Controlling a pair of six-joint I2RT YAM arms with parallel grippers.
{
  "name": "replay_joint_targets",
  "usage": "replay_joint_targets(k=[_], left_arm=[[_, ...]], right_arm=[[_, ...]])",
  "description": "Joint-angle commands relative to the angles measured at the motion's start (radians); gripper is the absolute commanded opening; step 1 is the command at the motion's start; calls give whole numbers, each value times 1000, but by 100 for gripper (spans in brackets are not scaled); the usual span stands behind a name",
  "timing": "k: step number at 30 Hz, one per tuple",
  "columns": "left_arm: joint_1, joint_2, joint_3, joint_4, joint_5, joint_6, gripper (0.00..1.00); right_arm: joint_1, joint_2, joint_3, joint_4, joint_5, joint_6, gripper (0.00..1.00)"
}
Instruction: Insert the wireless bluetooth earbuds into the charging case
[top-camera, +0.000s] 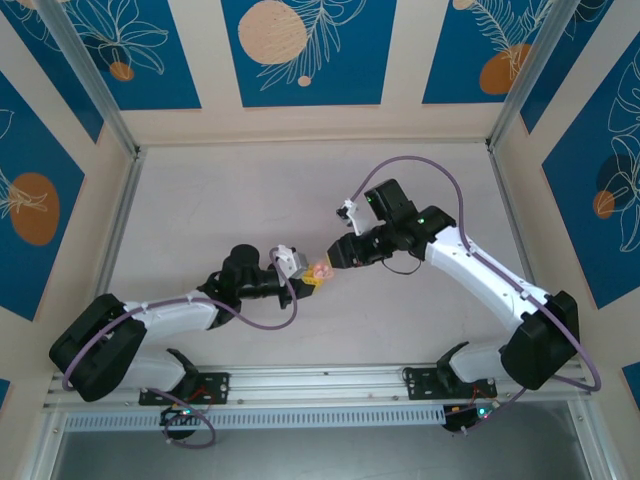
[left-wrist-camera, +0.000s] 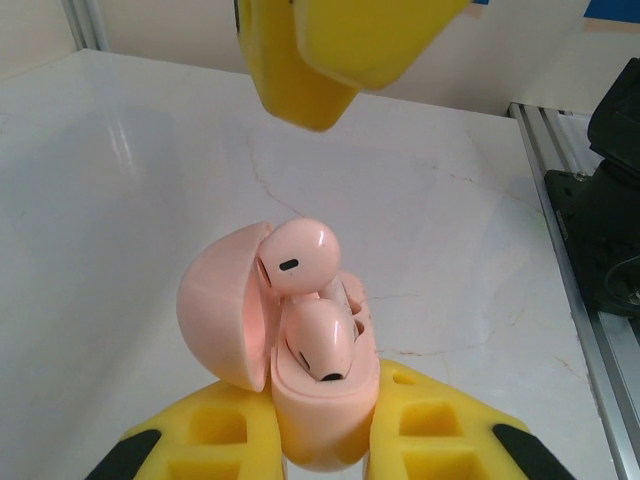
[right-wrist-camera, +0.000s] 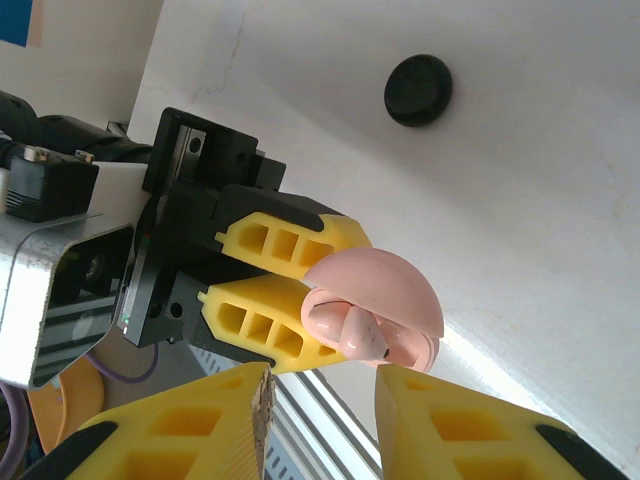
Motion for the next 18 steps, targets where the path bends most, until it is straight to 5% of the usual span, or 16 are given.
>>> replay_joint_targets(k=[1, 18], left_arm=[[-13, -10, 29, 23, 36, 21, 13], [-13, -13, 40, 12, 47, 20, 13]], right_arm=[[-5, 19, 17, -22, -64, -54, 33], [-11, 61, -11, 8, -79, -59, 34]])
